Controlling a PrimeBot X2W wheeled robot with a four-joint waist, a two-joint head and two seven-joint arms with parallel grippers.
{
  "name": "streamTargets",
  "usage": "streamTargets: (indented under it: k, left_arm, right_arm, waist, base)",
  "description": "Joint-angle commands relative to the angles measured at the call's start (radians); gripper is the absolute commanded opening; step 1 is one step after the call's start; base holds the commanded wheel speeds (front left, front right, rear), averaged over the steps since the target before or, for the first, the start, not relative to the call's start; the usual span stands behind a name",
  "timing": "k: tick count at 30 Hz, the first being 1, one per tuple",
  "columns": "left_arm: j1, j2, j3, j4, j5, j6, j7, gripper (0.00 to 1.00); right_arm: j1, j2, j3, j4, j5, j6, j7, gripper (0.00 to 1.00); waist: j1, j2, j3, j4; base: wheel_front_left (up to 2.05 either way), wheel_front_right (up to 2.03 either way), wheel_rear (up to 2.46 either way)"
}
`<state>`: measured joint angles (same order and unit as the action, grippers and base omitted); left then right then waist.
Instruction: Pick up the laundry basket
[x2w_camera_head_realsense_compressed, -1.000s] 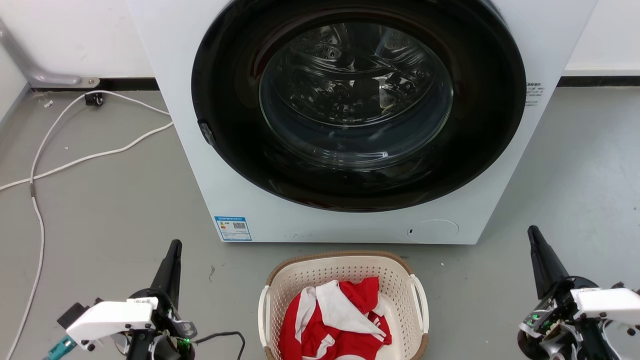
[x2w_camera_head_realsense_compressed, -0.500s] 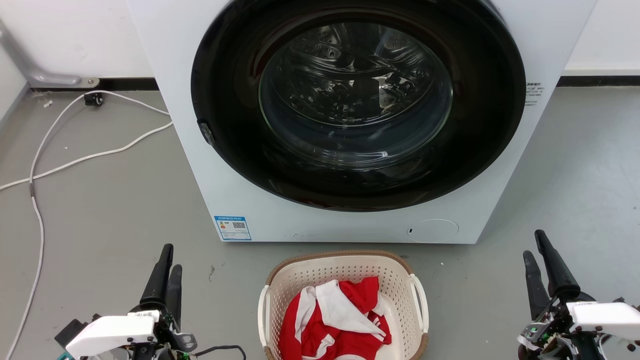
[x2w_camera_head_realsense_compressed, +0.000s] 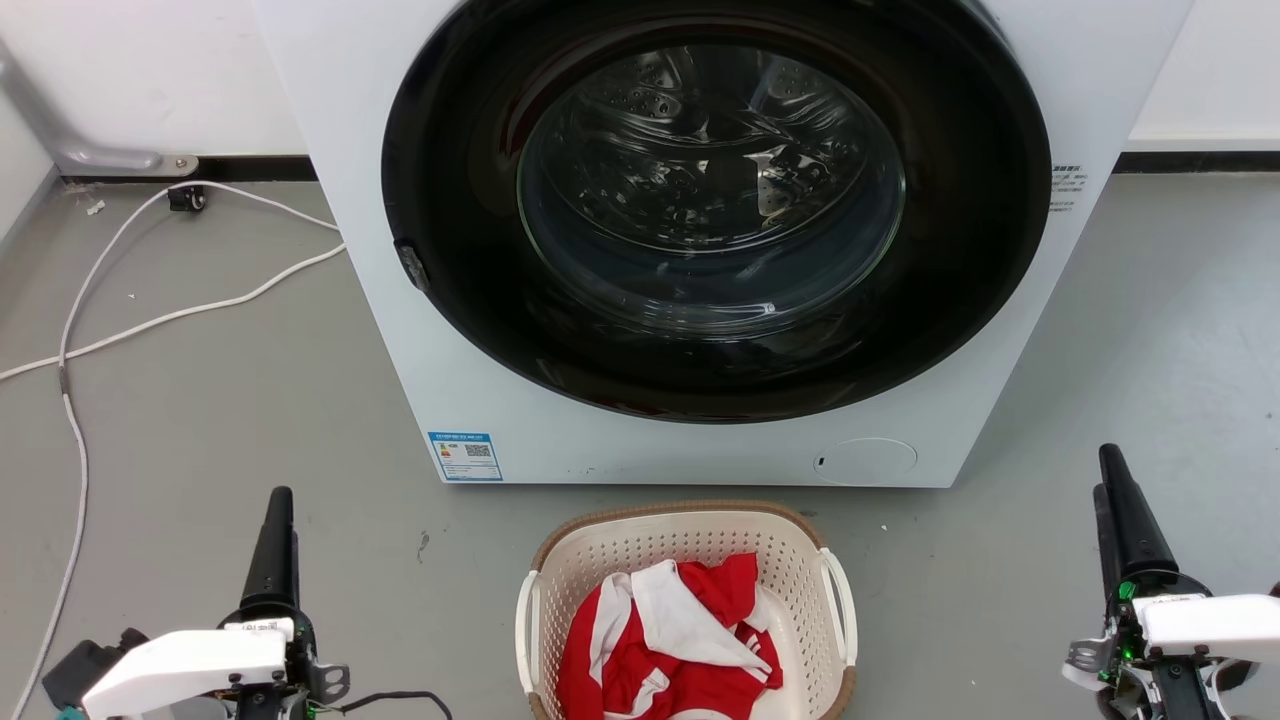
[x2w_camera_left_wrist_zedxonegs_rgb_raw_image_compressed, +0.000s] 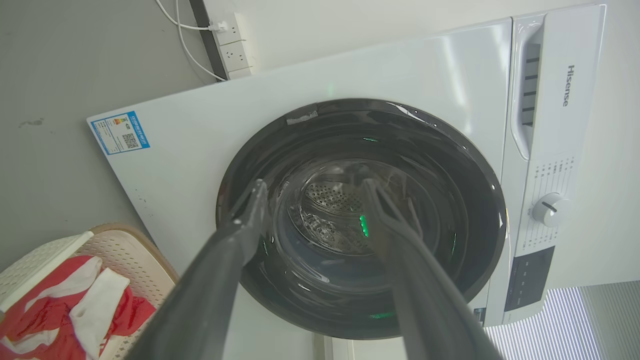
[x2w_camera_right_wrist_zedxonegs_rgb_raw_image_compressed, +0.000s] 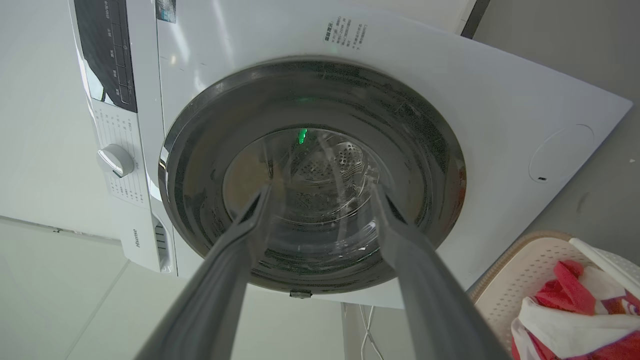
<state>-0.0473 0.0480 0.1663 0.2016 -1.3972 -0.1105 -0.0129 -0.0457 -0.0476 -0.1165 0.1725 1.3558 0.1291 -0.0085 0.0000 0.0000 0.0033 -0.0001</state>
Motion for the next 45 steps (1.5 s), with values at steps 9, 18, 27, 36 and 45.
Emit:
streamTargets:
  k: [9,18,27,36,45]
  left_arm:
    - [-0.007,0.004,0.009,-0.13,0.228,0.075,-0.038,1.0]
    - [0.01,0.004,-0.08,-0.25,0.496,0.145,-0.068,1.0]
    - [0.03,0.004,-0.155,-0.296,0.667,0.109,-0.096,1.0]
    - [0.039,0.018,-0.216,-0.327,0.848,0.096,-0.122,1.0]
    - [0.045,0.075,-0.326,-0.325,0.985,0.161,-0.145,1.0]
  right_arm:
    - [-0.027,-0.003,-0.003,-0.102,-0.296,0.002,-0.039,1.0]
    - [-0.026,-0.003,0.054,-0.186,-0.592,0.002,-0.07,1.0]
    - [-0.009,-0.004,0.092,-0.221,-0.787,0.002,-0.098,1.0]
    - [0.003,-0.004,0.101,-0.239,-0.939,0.002,-0.125,1.0]
    - [0.017,-0.004,0.103,-0.222,-1.059,0.002,-0.148,1.0]
  waist:
    - [0.0,0.0,0.001,0.0]
    - [0.0,0.0,0.007,0.0]
    - [0.0,0.0,0.009,0.0]
    - [0.0,0.0,0.011,-0.004]
    - [0.0,0.0,0.01,-0.005]
  base:
    - [0.0,0.0,0.0]
    - [0.0,0.0,0.0]
    - [0.0,0.0,0.0]
    - [0.0,0.0,0.0]
    - [0.0,0.0,0.0]
